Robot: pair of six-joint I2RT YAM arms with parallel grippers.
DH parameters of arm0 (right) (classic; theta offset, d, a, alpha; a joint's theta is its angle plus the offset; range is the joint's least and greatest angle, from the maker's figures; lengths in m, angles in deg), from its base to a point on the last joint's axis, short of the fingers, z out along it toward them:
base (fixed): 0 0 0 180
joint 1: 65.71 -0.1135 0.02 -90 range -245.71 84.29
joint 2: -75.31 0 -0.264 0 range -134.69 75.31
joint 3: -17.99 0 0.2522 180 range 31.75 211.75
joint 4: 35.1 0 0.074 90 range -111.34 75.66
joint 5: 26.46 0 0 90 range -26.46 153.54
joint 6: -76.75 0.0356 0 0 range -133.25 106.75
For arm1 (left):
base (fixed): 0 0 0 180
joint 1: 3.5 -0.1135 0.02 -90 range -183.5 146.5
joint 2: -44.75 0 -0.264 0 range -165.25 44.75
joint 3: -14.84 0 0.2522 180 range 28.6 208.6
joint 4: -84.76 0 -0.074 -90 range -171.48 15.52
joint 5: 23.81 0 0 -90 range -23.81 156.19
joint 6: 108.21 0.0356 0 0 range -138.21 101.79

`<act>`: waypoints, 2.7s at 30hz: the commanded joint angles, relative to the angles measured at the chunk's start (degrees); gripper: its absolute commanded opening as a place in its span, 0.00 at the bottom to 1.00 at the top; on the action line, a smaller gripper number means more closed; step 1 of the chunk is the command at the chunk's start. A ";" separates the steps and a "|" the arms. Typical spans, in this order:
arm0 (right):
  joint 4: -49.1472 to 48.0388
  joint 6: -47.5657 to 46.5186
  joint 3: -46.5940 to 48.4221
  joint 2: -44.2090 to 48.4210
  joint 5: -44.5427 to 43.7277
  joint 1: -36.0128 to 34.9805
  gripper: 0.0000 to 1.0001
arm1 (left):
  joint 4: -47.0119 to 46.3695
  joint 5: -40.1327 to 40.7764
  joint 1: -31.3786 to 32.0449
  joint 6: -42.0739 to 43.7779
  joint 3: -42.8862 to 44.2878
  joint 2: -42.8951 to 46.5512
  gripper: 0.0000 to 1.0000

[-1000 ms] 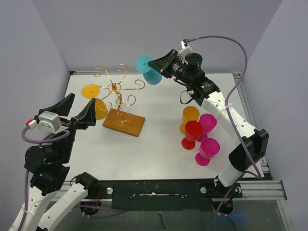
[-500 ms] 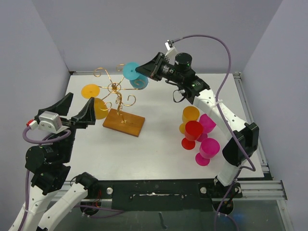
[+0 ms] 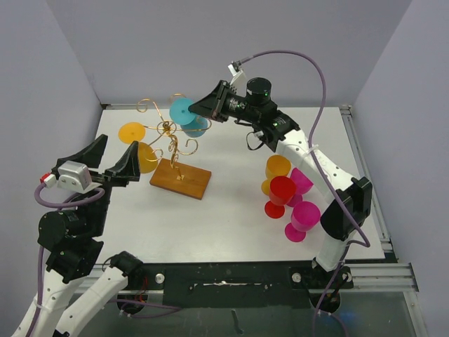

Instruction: Place the wine glass upside down on the wine glass rack

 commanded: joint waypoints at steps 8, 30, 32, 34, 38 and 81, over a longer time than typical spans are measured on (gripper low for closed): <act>0.11 -0.23 -0.35 2.16 1.39 -0.68 0.00 | -1.87 0.59 -0.03 0.31 2.32 -0.72 0.73; 2.47 1.43 -12.46 11.82 -5.13 0.03 0.00 | -0.68 0.67 0.00 2.11 4.30 -1.65 0.73; 2.54 1.69 -13.39 12.47 -5.81 0.56 0.00 | 0.06 0.71 -0.01 2.32 4.99 -2.06 0.73; 3.02 1.73 -13.83 12.80 -6.66 0.78 0.00 | 0.07 0.48 -0.01 2.14 4.99 -2.14 0.73; 3.64 1.64 -14.04 12.97 -8.87 0.85 0.00 | -0.80 0.32 0.00 1.45 3.90 -1.83 0.73; 2.76 0.38 -8.76 7.61 -14.52 1.89 0.14 | 0.76 0.78 0.00 1.23 3.46 -0.98 0.73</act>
